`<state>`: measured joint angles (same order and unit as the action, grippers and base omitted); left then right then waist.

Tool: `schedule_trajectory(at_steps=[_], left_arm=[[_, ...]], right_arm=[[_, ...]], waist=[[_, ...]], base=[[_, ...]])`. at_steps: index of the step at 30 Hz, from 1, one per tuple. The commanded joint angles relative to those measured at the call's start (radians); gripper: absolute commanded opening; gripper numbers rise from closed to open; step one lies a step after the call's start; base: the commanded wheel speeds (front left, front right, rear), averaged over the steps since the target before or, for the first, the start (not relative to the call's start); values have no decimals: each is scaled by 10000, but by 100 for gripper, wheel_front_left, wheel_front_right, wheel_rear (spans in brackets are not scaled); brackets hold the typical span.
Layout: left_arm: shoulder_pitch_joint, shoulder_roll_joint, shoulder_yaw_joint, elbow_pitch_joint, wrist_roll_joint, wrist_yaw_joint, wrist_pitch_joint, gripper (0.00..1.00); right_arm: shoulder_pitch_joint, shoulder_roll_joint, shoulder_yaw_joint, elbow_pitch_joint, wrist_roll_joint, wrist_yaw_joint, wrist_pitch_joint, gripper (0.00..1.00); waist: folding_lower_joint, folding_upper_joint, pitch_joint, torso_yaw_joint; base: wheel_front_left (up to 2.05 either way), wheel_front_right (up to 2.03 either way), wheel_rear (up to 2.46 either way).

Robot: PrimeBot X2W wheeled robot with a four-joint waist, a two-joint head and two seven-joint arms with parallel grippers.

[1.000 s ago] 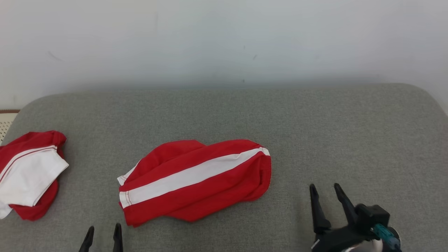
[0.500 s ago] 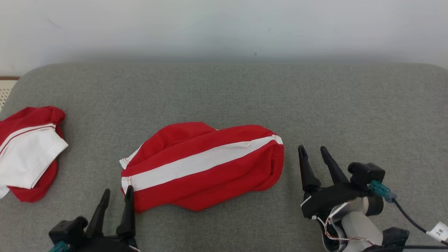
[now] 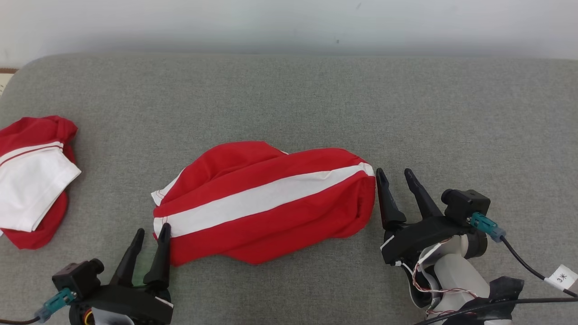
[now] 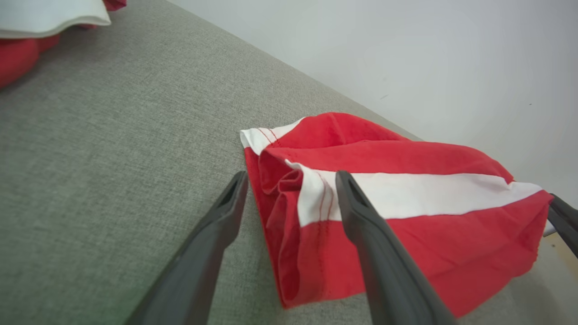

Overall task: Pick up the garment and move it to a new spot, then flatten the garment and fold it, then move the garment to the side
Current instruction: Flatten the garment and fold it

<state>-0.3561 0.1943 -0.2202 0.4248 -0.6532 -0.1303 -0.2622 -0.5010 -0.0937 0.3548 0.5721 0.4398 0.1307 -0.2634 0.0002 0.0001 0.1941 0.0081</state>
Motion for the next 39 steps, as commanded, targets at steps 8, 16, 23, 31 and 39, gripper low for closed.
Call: schedule_trajectory(at_steps=[8,16,23,31,39], left_arm=[[-302,806,-1435,28,-1770,-1,-42,100],[-490,1150,-2164,-140,-2410,-2,-42,100],[-512,1195,-2100,-242,-2223,-2,-42,100],[-587,1464,-2754,-160,-2054,-2,-42,100],[-689,1723,-3263,-251,-1940,-2,-42,100]], right_arm=[[53,-49,40,-75,-12,1,-14,100],[113,-31,-27,-114,-71,1,-14,100],[189,20,-69,-66,-91,1,-15,100],[215,79,-141,16,-111,1,-15,100],[371,157,-249,89,-131,1,-15,100]], waist=[[-2,-1,11,-89],[-2,-1,31,-219],[-2,-1,-3,-247],[-2,-1,-118,-195],[-2,-1,-236,-96]], base=[[0,0,0],[0,0,0],[0,0,0],[0,0,0],[0,0,0]])
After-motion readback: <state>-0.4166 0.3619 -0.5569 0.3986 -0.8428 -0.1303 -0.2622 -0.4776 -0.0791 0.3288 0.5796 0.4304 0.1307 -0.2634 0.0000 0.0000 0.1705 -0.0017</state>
